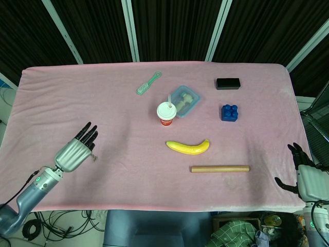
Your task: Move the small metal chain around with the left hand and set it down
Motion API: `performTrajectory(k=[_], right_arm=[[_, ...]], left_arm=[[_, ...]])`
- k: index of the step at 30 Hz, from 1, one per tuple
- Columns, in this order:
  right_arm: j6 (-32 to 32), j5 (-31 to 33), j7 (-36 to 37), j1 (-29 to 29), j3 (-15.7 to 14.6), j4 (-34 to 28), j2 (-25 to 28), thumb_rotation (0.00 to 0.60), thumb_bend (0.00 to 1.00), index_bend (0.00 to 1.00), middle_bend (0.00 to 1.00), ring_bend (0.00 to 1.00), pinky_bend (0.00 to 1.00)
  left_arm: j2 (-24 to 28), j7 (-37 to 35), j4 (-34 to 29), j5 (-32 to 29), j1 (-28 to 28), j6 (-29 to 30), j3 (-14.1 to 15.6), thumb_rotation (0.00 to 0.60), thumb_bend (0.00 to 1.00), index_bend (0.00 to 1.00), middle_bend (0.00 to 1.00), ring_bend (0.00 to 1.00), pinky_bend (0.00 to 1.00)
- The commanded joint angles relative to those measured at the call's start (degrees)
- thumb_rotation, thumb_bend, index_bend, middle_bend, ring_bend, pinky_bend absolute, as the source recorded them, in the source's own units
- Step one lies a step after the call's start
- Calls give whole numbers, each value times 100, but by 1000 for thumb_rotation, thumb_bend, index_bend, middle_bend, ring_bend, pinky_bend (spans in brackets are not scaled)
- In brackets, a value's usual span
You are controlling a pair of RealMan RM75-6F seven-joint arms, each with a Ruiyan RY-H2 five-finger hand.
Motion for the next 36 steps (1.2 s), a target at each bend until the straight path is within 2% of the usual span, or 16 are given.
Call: performTrajectory(k=[1,18,30,36], right_arm=[[-5,0,-3,1,-2,3,-1,600,116,0,0,98,212],[-10,-11,20,3,-2,10,12,600,116,0,0,99,212],[-23,-13,34,5,-4,16,23,600,116,0,0,98,212],[-27,-8,26,6,-6,15,19,600,116,0,0,99,212]], left_arm=[[-208,-227,168,-224,-144,-133,-175,600,418,581,199,0,0],[-1689,-1060,995,-1177,-696,-464,-769,600,418,577,196,0,0],[-2277,-1311,1460,-1443,-760,-490,-685,600,418,575,194,0,0],[-2340,-1487,1725,-1476,-685,-497,-526,600,418,574,193,0,0]])
